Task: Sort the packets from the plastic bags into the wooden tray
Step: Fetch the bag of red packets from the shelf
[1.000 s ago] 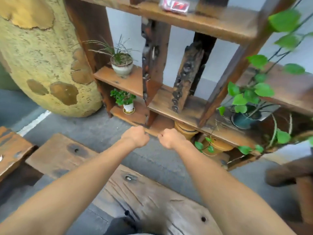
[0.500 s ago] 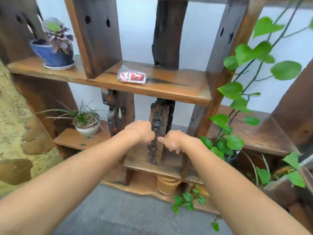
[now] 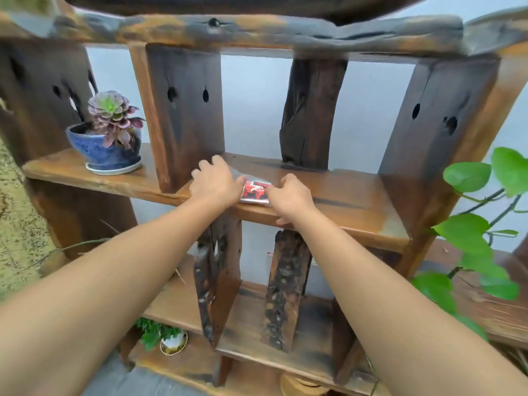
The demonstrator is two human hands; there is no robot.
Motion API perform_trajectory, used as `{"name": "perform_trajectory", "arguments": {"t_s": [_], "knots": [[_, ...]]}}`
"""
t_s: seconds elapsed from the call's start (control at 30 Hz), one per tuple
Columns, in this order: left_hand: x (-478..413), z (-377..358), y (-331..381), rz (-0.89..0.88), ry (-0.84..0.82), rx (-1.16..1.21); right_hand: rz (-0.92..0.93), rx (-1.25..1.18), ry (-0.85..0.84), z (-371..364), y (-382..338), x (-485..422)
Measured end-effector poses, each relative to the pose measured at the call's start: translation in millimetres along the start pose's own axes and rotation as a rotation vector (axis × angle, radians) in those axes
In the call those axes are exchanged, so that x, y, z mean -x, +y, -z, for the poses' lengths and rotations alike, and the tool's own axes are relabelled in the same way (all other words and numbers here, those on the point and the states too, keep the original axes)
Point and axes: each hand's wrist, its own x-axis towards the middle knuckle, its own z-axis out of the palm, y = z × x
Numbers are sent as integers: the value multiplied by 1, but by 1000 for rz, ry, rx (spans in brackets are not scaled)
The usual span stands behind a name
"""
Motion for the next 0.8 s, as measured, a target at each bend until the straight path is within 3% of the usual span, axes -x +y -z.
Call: {"name": "perform_trajectory", "arguments": {"t_s": [0.07,0.2,0.3,0.43,0.67,0.8], "knots": [[-11,-6,-4,92,-93,-1,-145,-183,-19,-11,0,-5],[-11,-12,-9,92,-217,69,-220,-366,-57,-22,-5,-10],[0,-19,-16,146,-252,480,-261,-479,-42,-28,-3,-5],[27,-12,-26,246,-418,986,-295,-481,-7,-31,9,13],[91,-1,-55,215,-647,1148,-209,-573,-253,-24,33,76],[145,3,-69,215,-651,1221,-218,-594,-415,-29,54,121]]}}
